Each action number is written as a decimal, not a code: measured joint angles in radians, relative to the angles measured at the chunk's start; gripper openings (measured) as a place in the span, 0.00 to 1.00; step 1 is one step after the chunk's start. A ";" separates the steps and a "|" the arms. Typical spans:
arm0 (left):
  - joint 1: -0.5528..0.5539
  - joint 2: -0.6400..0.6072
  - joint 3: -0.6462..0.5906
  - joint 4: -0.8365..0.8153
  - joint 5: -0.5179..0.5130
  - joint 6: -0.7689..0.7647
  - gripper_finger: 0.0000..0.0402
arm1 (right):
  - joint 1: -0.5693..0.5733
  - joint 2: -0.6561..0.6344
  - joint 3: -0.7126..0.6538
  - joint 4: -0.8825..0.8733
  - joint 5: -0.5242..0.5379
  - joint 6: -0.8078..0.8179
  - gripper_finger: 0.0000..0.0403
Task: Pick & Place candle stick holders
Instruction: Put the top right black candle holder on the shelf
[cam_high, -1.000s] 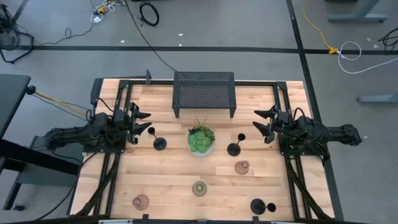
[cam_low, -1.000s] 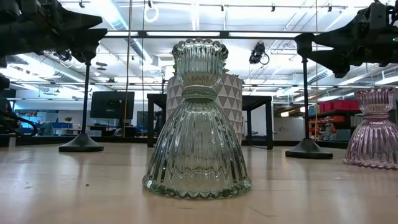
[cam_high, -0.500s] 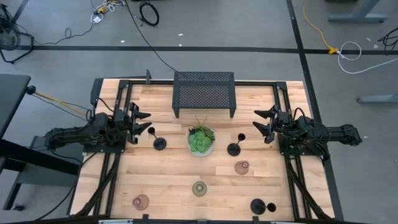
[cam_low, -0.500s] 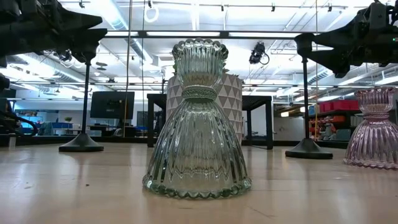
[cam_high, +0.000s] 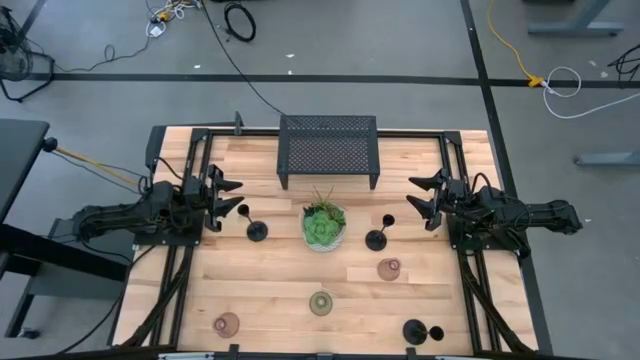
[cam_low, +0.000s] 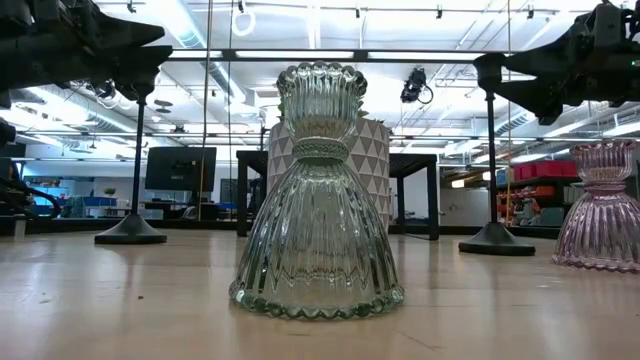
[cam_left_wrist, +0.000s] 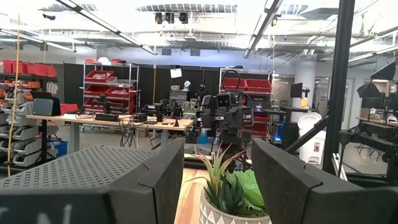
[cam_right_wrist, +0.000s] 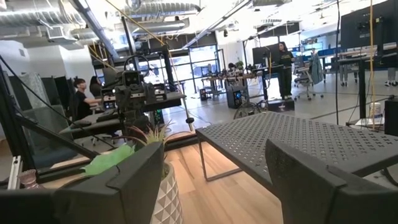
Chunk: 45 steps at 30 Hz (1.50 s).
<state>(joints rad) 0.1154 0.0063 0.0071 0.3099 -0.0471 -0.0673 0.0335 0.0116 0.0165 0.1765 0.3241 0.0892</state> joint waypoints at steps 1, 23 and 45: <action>0.000 0.000 0.000 0.000 0.000 0.000 0.47 | 0.000 0.000 0.000 0.006 0.000 -0.001 0.70; 0.000 0.000 0.000 0.000 -0.087 0.002 0.47 | 0.000 0.003 0.013 0.193 -0.101 0.101 0.70; 0.000 0.000 0.000 -0.002 -0.169 0.003 0.47 | 0.027 0.360 0.130 -0.128 -0.287 0.290 0.70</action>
<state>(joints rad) 0.1158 0.0063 0.0070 0.3084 -0.2165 -0.0647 0.0608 0.3712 0.1467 0.0490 0.0374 0.3789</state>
